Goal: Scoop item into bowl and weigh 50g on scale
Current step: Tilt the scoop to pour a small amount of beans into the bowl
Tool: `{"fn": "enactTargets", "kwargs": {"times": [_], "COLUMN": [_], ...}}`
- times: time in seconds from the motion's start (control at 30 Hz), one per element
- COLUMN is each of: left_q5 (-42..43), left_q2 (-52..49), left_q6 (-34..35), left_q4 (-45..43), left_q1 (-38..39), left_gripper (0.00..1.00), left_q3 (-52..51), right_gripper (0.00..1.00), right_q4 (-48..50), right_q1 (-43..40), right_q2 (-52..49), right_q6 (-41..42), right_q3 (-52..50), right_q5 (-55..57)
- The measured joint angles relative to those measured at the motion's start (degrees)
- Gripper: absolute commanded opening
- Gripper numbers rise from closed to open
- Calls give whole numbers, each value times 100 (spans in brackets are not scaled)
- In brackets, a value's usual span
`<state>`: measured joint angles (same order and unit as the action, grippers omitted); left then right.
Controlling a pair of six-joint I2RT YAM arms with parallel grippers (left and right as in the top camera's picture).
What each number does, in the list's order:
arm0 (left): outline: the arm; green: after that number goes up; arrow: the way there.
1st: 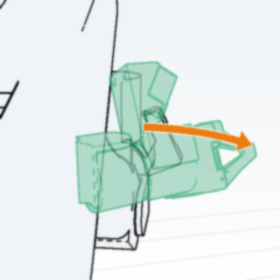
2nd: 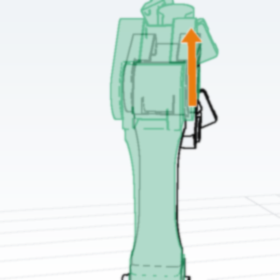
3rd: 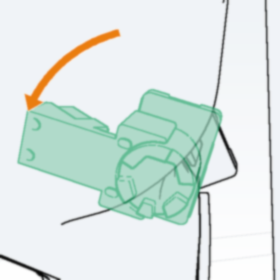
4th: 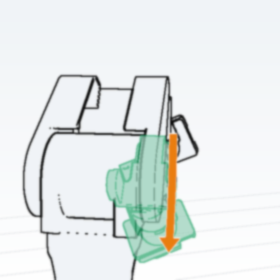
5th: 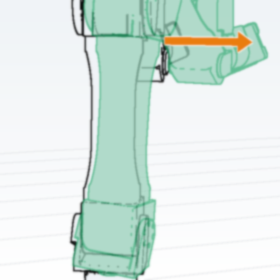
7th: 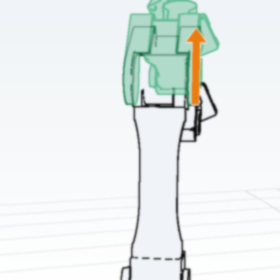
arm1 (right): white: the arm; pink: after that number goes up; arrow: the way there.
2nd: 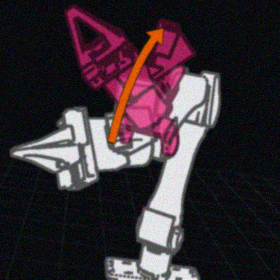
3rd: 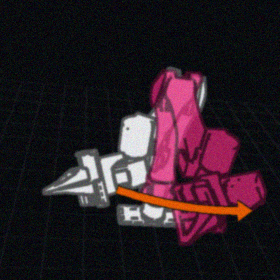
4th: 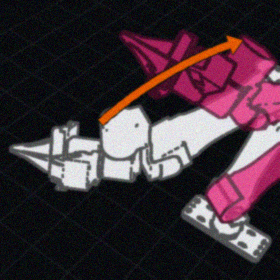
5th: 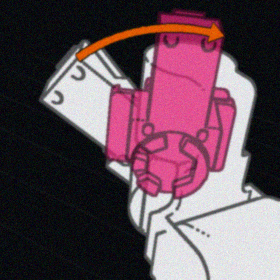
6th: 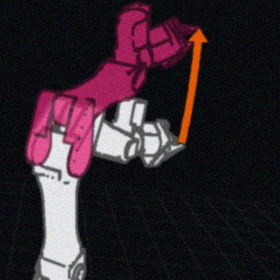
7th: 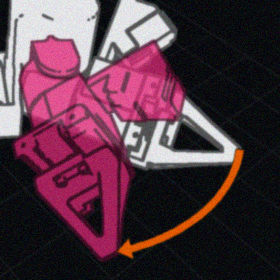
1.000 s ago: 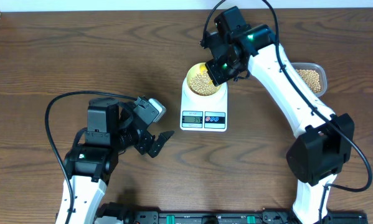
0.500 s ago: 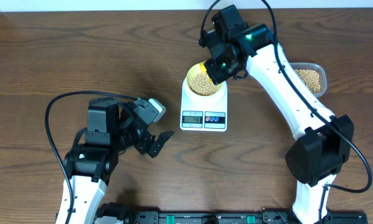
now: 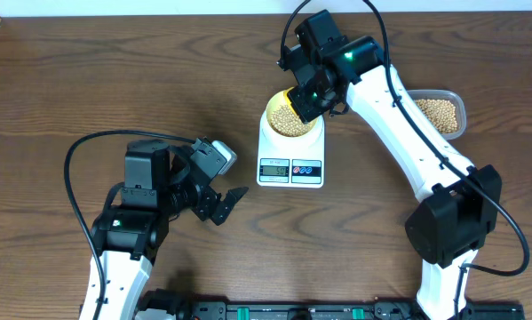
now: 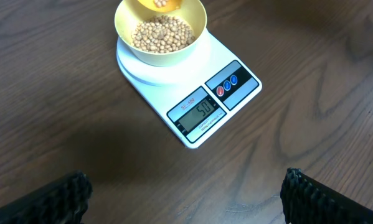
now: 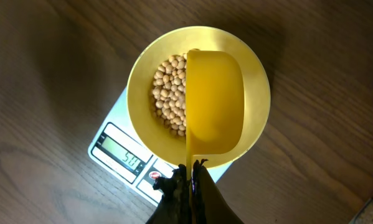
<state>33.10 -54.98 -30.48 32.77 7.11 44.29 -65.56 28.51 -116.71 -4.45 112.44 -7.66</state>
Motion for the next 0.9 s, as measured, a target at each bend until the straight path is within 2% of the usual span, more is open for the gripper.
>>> {"fn": "enactTargets", "kwargs": {"times": [0.43, 0.9], "left_q5": [0, 0], "left_q2": [0, 0], "left_q6": [0, 0], "left_q4": [0, 0], "left_q1": [0, 0], "left_gripper": [99, 99], "left_q3": [0, 0], "right_gripper": [1, 1], "right_q4": [0, 0], "right_q1": [-15, -730], "right_q2": [0, 0], "right_q6": [24, 109], "right_q3": [0, 0], "right_q5": [-101, -1427]}}
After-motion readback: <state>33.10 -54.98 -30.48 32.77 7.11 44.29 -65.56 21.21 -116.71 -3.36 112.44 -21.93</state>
